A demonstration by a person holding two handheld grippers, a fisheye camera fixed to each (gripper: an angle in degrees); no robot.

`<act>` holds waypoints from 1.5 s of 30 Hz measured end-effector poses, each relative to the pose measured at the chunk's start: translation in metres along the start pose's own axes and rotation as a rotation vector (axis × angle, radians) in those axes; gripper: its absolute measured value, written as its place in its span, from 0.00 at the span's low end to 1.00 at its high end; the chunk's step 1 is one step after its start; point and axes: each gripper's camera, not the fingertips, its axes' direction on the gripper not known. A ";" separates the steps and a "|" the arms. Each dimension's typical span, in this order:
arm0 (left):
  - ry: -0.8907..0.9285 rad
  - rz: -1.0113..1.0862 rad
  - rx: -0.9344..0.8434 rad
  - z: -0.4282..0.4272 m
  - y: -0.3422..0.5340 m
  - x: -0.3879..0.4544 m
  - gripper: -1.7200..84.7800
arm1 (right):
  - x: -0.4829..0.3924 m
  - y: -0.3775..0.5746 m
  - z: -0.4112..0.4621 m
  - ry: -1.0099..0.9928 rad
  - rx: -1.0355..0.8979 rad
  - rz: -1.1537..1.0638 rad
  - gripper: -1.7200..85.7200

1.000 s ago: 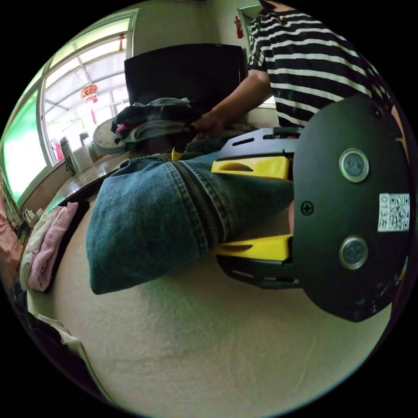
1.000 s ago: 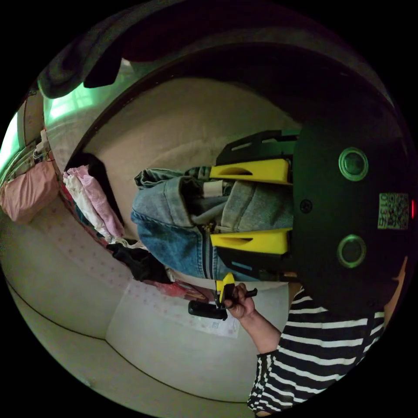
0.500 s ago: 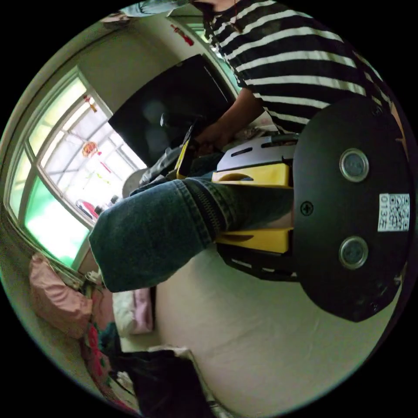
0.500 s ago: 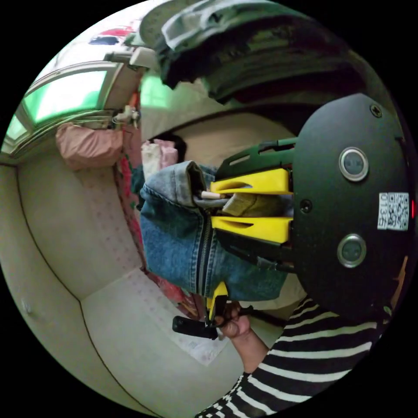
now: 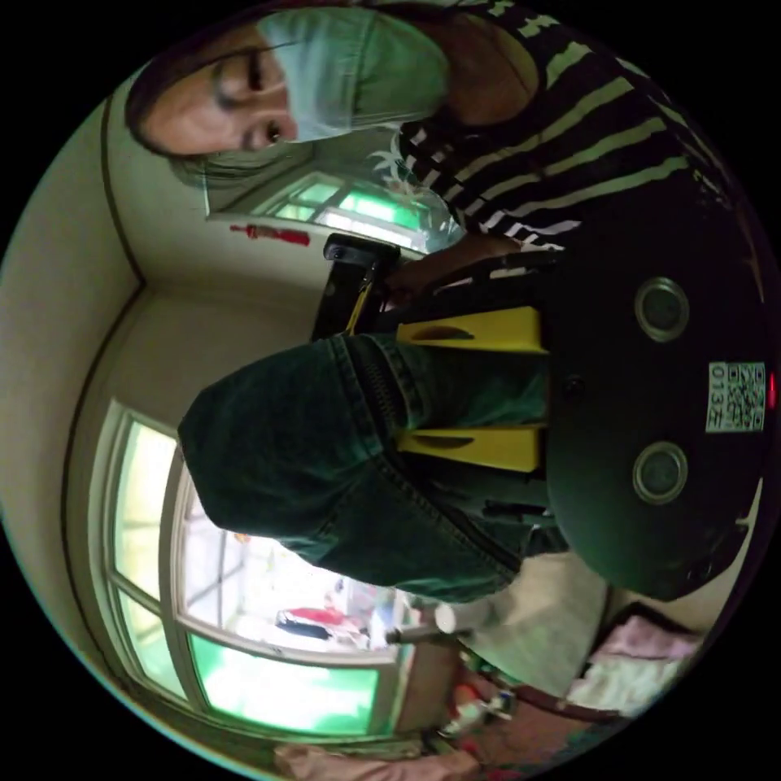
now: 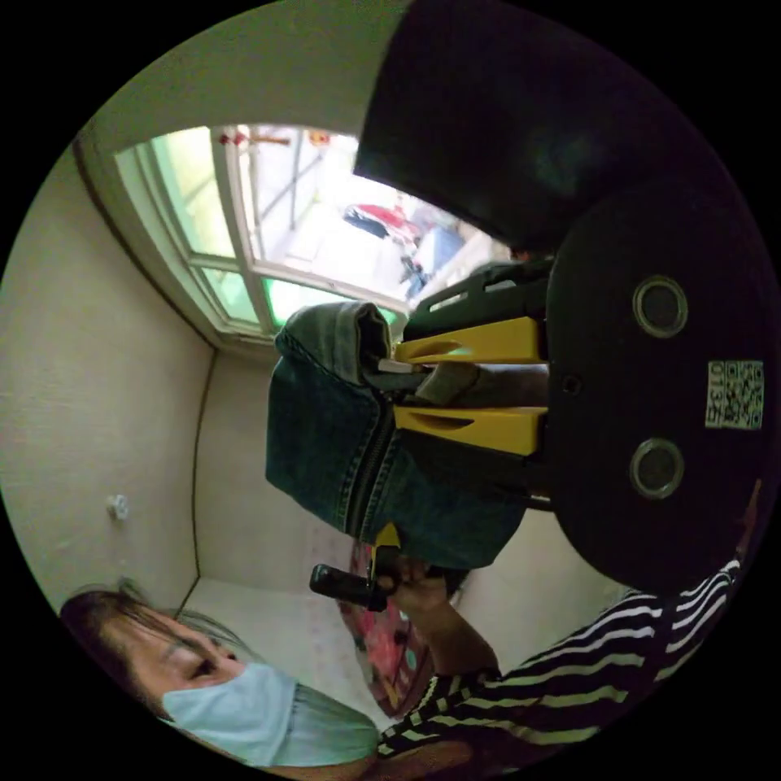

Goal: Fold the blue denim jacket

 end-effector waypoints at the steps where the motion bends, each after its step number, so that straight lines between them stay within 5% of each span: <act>1: 0.055 0.033 0.025 0.022 -0.027 -0.003 0.18 | 0.014 -0.015 -0.020 0.073 0.018 -0.027 0.11; 9: 0.234 -0.234 0.043 0.148 -0.050 -0.088 0.18 | 0.120 -0.035 0.012 0.119 -0.169 0.031 0.11; 16: -0.112 -0.676 -0.298 0.225 0.095 -0.207 0.18 | 0.173 0.147 0.253 -0.132 -0.650 0.293 0.12; 18: -0.115 -0.705 -0.224 0.218 0.107 -0.207 0.18 | 0.164 0.160 0.262 -0.122 -0.539 0.280 0.13; 24: -0.173 -0.673 -0.216 0.220 0.084 -0.177 0.17 | 0.162 0.133 0.259 -0.119 -0.549 0.258 0.15; 27: -0.402 -0.581 -0.127 0.178 0.066 -0.136 0.15 | 0.166 0.100 0.218 -0.021 -0.441 0.253 0.13; 29: -0.664 -0.340 -0.165 0.175 0.027 -0.086 0.14 | 0.147 0.070 0.201 0.066 -0.365 0.136 0.10; 33: -0.715 -0.068 -0.309 0.245 -0.015 -0.038 0.12 | 0.072 0.030 0.227 0.041 -0.211 -0.117 0.04; 37: -0.812 -0.048 -0.433 0.317 0.013 -0.039 0.11 | 0.024 0.076 0.337 -0.006 -0.593 -0.257 0.02; 45: -0.813 -0.066 -0.452 0.340 0.029 -0.036 0.10 | -0.002 0.095 0.377 -0.039 -0.572 -0.210 0.02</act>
